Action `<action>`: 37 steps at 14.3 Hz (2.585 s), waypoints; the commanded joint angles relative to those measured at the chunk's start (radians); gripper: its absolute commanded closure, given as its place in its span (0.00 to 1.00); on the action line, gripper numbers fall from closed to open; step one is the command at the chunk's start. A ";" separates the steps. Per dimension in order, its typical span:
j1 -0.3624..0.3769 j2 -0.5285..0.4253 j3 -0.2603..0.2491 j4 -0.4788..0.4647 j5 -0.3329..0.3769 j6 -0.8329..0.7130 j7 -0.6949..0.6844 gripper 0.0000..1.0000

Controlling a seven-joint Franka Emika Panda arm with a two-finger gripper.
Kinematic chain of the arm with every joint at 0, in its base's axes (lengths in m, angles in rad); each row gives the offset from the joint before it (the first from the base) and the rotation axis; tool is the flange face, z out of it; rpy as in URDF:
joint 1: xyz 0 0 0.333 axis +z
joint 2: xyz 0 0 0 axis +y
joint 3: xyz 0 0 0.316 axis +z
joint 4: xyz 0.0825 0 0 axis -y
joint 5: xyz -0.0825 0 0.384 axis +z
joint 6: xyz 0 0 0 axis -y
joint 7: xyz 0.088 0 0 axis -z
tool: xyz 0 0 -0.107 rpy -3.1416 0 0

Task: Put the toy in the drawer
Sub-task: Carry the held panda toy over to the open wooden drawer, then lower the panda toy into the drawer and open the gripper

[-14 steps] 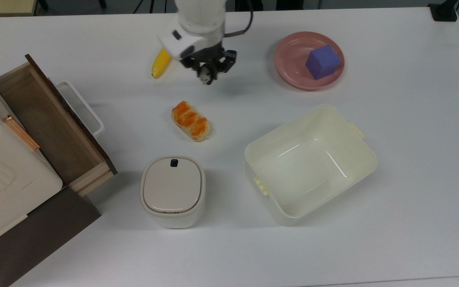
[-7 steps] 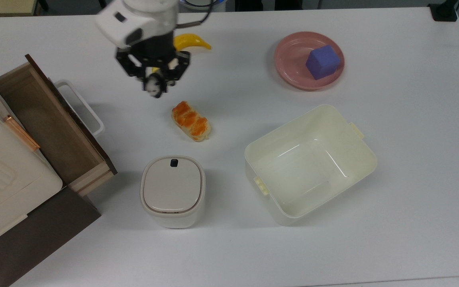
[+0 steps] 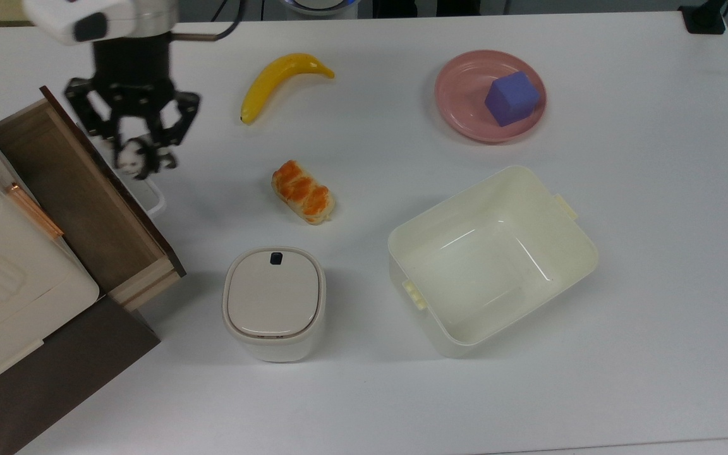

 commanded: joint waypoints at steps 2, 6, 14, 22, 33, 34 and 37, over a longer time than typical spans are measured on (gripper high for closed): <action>0.010 0.057 -0.082 0.017 -0.041 0.127 -0.149 0.63; 0.010 0.071 -0.099 0.017 -0.034 0.132 -0.203 0.16; 0.075 0.051 -0.083 0.006 -0.044 0.086 -0.030 0.08; 0.058 0.015 -0.099 0.008 -0.203 -0.127 -0.045 0.08; 0.027 0.027 -0.089 -0.018 -0.248 -0.085 -0.054 0.05; 0.027 0.031 -0.088 -0.018 -0.246 -0.085 -0.054 0.01; 0.029 0.039 -0.086 -0.020 -0.246 -0.083 -0.054 0.01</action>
